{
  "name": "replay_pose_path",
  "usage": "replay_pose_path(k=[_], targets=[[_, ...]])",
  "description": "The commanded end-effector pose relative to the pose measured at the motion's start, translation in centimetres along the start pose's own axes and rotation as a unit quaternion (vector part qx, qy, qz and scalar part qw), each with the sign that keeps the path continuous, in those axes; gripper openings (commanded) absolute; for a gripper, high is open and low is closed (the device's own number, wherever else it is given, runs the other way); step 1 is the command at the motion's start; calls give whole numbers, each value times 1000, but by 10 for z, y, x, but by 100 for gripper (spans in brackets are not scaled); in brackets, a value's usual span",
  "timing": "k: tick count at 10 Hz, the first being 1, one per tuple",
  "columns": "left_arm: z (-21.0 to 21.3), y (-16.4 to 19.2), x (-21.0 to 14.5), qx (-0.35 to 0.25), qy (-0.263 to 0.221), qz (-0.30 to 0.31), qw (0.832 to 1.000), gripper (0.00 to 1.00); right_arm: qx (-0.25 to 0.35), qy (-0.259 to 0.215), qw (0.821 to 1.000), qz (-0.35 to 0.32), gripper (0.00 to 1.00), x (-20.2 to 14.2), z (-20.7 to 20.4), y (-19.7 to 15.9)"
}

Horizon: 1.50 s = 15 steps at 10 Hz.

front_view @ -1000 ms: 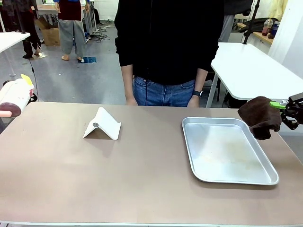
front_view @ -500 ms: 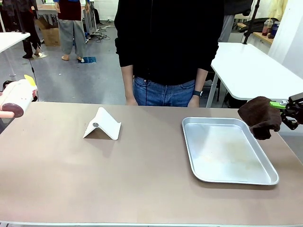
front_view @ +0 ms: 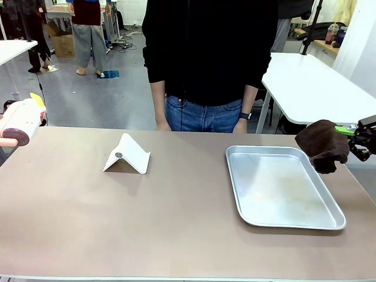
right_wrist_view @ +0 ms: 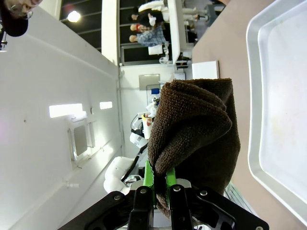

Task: Clean the surface of the table.
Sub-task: Return the Lint Roller and towel to their original positions.

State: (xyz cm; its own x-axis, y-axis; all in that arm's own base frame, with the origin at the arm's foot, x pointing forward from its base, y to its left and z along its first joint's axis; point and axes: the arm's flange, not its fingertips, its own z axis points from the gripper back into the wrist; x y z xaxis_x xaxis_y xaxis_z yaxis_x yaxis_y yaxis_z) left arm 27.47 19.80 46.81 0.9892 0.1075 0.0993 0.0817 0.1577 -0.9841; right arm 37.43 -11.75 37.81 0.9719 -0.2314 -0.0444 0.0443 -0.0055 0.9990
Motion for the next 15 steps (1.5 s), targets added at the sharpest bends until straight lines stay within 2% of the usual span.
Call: replay_pose_path(k=[1,3,4,5,7,9,10,11,12,14,15], targets=[[-1,-2,1,-9,-5,-1,1000,20,0,-4,1000,3,11,0,0,4],[-1,-2,1,-9,-5,-1,1000,20,0,0,1000,0,11,0,0,0],[0,0,0,0,0,0,1000,20,-7,-12,1000,22,11,-1,-10,10],[-22,-12,27,-21,19,-2,1000,20,2,-6,999,50,11,8,-37,24],[-66,-36,65,-7,41,4,999,20,-10,45,996,76,11,21,-98,43],[-126,-51,100,77,51,37,995,20,-32,74,995,66,11,33,-179,41],[-156,-55,112,104,84,43,990,20,-44,72,994,67,11,34,-216,33],[-182,-58,123,134,108,49,984,20,-57,77,992,80,11,35,-247,24],[-205,-59,133,168,133,49,976,20,-66,71,988,121,11,35,-275,10],[-245,-46,152,243,137,53,959,20,-99,60,986,117,11,30,-325,-29],[-258,-35,159,271,130,59,952,20,-104,70,986,109,11,25,-340,-46]])
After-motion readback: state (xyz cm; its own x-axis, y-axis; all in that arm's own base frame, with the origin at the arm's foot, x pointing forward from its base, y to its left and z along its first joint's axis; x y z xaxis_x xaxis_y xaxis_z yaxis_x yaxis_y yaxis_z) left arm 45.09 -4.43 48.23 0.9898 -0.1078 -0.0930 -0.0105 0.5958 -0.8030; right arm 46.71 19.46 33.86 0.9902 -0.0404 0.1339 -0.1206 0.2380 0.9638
